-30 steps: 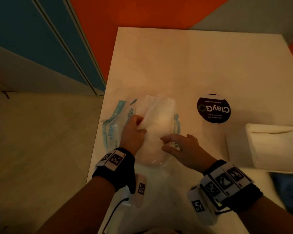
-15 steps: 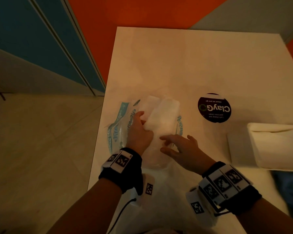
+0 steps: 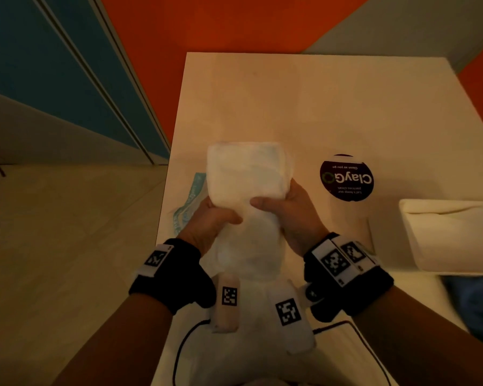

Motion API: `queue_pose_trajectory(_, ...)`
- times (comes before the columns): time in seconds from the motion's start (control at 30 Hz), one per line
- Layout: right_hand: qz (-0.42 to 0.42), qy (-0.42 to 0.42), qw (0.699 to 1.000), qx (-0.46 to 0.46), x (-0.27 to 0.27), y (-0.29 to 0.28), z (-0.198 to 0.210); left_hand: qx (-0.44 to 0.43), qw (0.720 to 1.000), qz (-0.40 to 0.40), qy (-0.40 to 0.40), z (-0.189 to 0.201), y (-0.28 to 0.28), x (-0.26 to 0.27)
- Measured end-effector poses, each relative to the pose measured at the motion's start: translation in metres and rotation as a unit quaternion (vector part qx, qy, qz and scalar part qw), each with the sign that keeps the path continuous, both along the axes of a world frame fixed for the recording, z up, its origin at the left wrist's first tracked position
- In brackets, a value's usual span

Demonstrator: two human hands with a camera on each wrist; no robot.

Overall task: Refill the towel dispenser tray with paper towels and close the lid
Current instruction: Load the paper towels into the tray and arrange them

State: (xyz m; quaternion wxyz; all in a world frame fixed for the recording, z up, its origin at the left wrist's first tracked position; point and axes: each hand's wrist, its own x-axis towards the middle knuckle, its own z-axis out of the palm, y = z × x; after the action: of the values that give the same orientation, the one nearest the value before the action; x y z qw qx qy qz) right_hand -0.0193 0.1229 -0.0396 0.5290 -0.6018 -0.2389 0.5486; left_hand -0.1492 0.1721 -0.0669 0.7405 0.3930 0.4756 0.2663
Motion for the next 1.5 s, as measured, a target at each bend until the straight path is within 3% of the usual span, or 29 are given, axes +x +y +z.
queue_pose_trajectory(0.17, -0.032, 0.055, 0.997, 0.037, 0.003, -0.001, 0.006, 0.013, 0.999, -0.002, -0.034, 0.007, 0.001, -0.003)
queue_pose_trajectory(0.3, 0.025, 0.069, 0.996, 0.053, 0.003, 0.001, 0.016, 0.045, 0.999, 0.027, -0.006, 0.017, -0.004, 0.006)
queue_pose_trajectory(0.47, 0.089, 0.190, 0.975, 0.080, 0.046, -0.015, 0.013, 0.011, 0.983, 0.122, -0.138, 0.042, 0.006, 0.006)
queue_pose_trajectory(0.63, 0.063, 0.248, 0.961, 0.100, 0.030, -0.044, -0.004, 0.007, 0.958, 0.149, -0.247, 0.063, 0.004, 0.023)
queue_pose_trajectory(0.87, -0.080, 0.225, 0.960, 0.145, 0.026, -0.039, 0.016, -0.011, 0.967, 0.052, -0.247, 0.067, -0.020, 0.040)
queue_pose_trajectory(1.0, -0.058, 0.184, 0.971, 0.140, 0.053, -0.061, 0.015, 0.065, 0.972, 0.063, -0.218, 0.070, -0.026, 0.036)
queue_pose_trajectory(1.2, -0.004, 0.131, 0.987, 0.092, 0.115, -0.105, 0.022, 0.037, 0.985, -0.014, -0.166, 0.085, -0.025, 0.030)
queue_pose_trajectory(1.37, 0.006, 0.055, 0.998, 0.024, 0.170, -0.133, 0.035, 0.026, 0.991, -0.133, -0.007, 0.080, -0.049, 0.088)
queue_pose_trajectory(1.5, -0.021, -0.027, 0.999, -0.030, 0.210, -0.151, 0.044, 0.005, 0.991, -0.133, 0.034, 0.065, -0.072, 0.137)
